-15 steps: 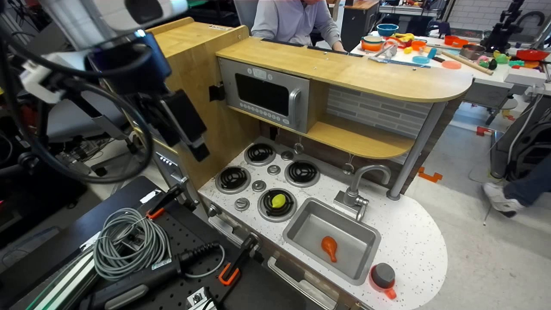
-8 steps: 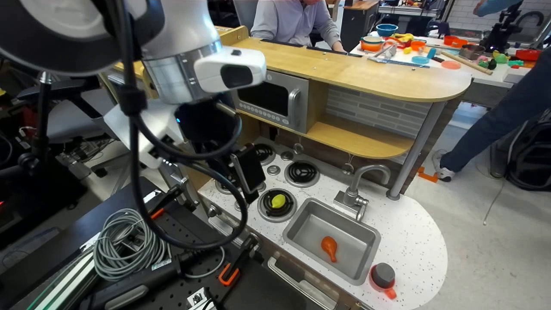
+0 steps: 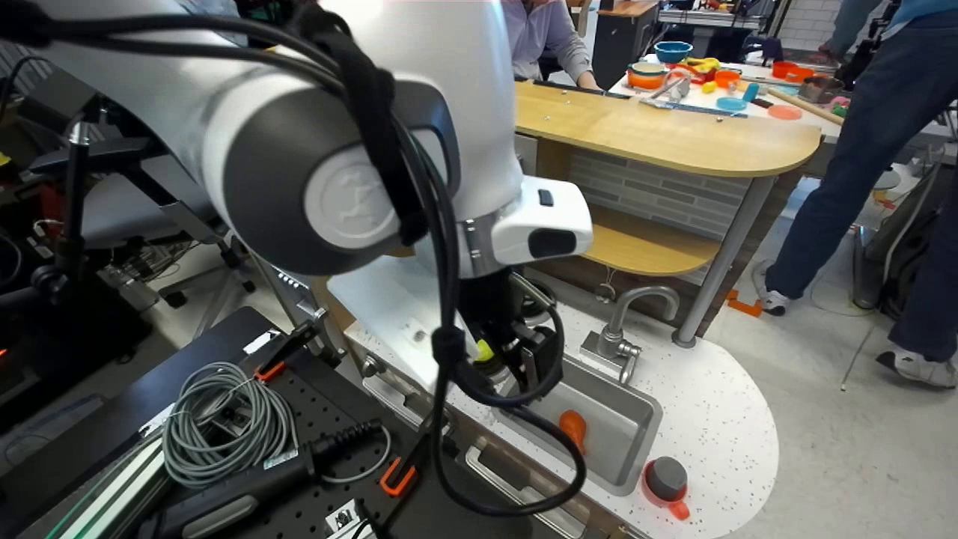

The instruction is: Move the drumstick toy from the sink to the countertop

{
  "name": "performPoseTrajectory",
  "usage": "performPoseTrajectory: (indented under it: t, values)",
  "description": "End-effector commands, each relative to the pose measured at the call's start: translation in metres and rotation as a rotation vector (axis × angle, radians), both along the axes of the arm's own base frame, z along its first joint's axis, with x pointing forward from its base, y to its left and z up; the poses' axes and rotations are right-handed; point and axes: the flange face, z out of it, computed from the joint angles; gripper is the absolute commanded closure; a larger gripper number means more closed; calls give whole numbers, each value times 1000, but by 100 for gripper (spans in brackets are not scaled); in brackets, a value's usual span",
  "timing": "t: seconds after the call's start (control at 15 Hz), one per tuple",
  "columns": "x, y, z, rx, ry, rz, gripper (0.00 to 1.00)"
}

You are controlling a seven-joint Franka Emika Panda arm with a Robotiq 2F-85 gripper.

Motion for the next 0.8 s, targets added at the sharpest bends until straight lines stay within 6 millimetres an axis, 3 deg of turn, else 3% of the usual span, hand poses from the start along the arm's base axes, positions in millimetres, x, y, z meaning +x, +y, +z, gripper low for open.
performPoseTrajectory:
  t: [0.0,0.33,0.73]
  values:
    - [28,-31,-41,40,2,16,0]
    - [60,-59,-94,116,45,9,0]
    - [102,-95,-143,63,52,4,0]
